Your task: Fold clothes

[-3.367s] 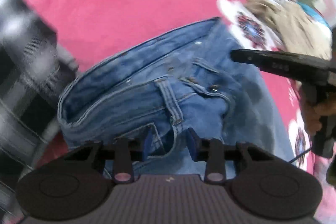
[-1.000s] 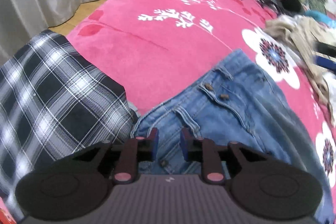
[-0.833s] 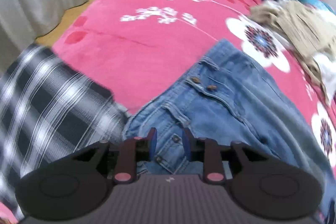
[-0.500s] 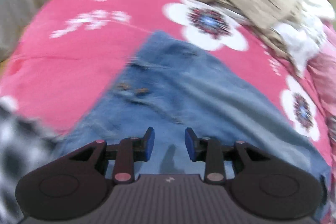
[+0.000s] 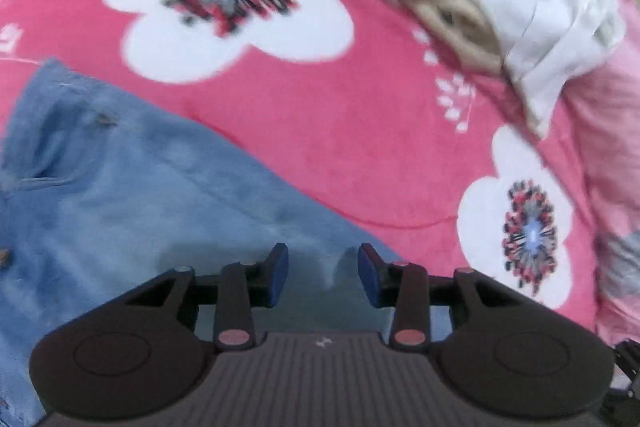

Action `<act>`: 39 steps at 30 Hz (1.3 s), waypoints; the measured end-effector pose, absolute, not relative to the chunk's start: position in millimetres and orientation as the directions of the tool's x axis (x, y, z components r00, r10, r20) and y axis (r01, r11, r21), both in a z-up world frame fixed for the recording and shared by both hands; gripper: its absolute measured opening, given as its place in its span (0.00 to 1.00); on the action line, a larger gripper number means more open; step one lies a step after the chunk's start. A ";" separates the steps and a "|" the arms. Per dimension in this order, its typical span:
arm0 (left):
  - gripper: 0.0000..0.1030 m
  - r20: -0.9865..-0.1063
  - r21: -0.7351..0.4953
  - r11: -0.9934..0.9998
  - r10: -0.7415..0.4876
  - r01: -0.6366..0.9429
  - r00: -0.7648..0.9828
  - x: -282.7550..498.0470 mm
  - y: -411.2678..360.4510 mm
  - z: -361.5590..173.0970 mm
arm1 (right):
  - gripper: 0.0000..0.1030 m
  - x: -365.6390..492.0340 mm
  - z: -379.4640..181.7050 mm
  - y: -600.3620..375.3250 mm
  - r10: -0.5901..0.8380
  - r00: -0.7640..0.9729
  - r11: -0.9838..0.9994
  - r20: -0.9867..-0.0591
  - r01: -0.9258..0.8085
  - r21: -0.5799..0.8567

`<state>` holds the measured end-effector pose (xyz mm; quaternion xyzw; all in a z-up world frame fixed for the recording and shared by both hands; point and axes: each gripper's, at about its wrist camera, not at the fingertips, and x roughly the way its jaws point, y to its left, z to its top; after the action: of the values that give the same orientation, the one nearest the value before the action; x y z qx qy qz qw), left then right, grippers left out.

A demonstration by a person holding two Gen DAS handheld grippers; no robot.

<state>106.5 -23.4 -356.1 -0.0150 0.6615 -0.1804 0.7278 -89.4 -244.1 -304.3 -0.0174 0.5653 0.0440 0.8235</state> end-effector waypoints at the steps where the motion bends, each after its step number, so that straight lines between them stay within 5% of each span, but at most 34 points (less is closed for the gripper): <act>1: 0.38 -0.968 -0.225 0.942 -0.246 0.249 0.055 106.5 -33.2 -363.6 | 0.37 -93.2 -308.7 -251.8 0.057 0.345 0.995 -0.937 -0.092 0.026; 8: 0.40 -0.994 -0.040 0.961 -0.066 0.274 0.089 96.4 -68.5 -385.5 | 0.35 -152.1 -356.1 -305.1 -0.124 0.131 0.973 -0.984 -0.177 -0.147; 9: 0.40 -0.994 -0.033 0.963 -0.058 0.267 0.090 95.5 -68.9 -385.5 | 0.28 -155.5 -352.6 -312.6 -0.130 0.119 0.977 -0.984 -0.155 -0.148; 11: 0.32 -0.995 -0.028 0.972 -0.050 0.235 0.087 94.1 -64.9 -381.4 | 0.26 -154.7 -338.3 -317.0 -0.129 0.126 0.980 -0.984 -0.137 -0.146; 18: 0.35 -0.998 0.028 0.970 0.012 0.240 0.066 83.5 -66.6 -390.9 | 0.41 -108.3 -305.4 -286.9 0.137 0.346 0.972 -0.928 -0.226 0.059; 21: 0.25 -0.993 0.087 0.963 0.061 0.255 0.106 77.7 -76.5 -395.0 | 0.40 -86.2 -336.5 -272.5 0.183 0.310 0.953 -0.933 -0.288 0.091; 23: 0.09 -0.987 0.114 0.960 0.080 0.256 0.139 72.7 -79.9 -395.1 | 0.32 -81.3 -356.9 -268.8 0.209 0.270 0.947 -0.940 -0.297 0.125; 26: 0.01 -0.978 0.126 0.960 0.077 0.252 0.196 65.2 -76.1 -390.6 | 0.03 -83.1 -353.2 -265.6 0.207 0.273 0.940 -0.940 -0.322 0.113; 33: 0.01 -0.943 0.061 0.974 -0.016 0.219 0.334 92.8 -81.7 -348.7 | 0.01 -78.2 -297.5 -284.3 0.122 0.389 0.966 -0.913 -0.259 0.019; 39: 0.00 -0.925 0.147 0.956 0.043 0.253 0.377 111.4 -104.8 -383.1 | 0.03 -47.8 -331.9 -311.2 0.071 0.349 0.987 -0.934 -0.162 0.015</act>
<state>111.4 -104.8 -383.1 0.1333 0.5543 -0.0640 0.8190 -47.8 -311.2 -331.9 -0.0401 0.5659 0.0711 0.8204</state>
